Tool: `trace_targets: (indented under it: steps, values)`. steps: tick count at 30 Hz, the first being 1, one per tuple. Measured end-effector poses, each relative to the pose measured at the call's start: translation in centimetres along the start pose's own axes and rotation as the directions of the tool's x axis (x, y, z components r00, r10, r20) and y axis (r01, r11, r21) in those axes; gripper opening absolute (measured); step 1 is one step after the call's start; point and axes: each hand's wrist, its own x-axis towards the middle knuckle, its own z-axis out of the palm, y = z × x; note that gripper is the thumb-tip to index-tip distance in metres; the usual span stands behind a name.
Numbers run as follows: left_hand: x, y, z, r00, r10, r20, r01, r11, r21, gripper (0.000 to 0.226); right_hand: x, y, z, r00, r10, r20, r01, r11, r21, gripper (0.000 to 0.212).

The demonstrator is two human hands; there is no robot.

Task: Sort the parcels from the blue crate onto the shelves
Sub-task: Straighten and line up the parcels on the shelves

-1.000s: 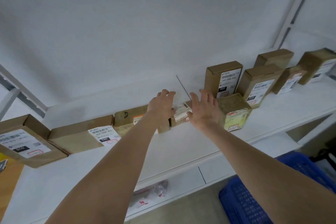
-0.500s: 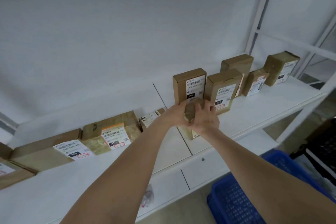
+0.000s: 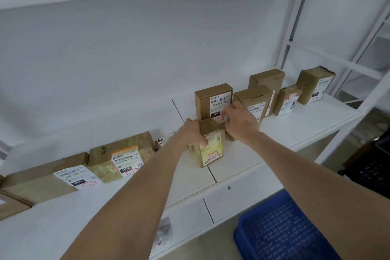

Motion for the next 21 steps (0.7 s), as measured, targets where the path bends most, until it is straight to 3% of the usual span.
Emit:
trace_targets:
  steps: [4,9,13,16,18,21]
  values:
    - [-0.6,-0.5,-1.0,0.999,-0.011,0.037,0.014,0.996,-0.085,0.061,0.1,0.2,-0.4,0.996,-0.060,0.070,0.059,0.998,0.010,0.028]
    - [-2.4,-0.2,-2.6,0.997,-0.059,0.053,0.068,0.978,-0.196,0.057,-0.1,0.7,0.1,0.956,-0.198,0.217,0.202,0.979,0.002,0.046]
    - [-4.2,0.8,-2.7,0.988,-0.151,0.006,0.148,0.960,-0.236,0.050,-0.1,1.0,-0.2,0.937,-0.274,0.216,0.275,0.961,0.027,0.046]
    - [-5.4,2.1,-1.9,0.973,-0.226,-0.033,0.213,0.949,-0.230,0.062,-0.6,2.1,-0.9,0.913,-0.345,0.219,0.339,0.938,0.068,0.044]
    - [-6.0,3.1,-1.3,0.964,-0.261,-0.050,0.246,0.948,-0.202,0.080,-0.8,3.3,-1.7,0.904,-0.390,0.173,0.381,0.921,0.086,0.043]
    - [-6.7,4.0,-0.5,0.961,-0.271,-0.060,0.254,0.945,-0.207,0.091,0.2,4.9,-4.0,0.915,-0.400,-0.047,0.402,0.914,0.056,0.039]
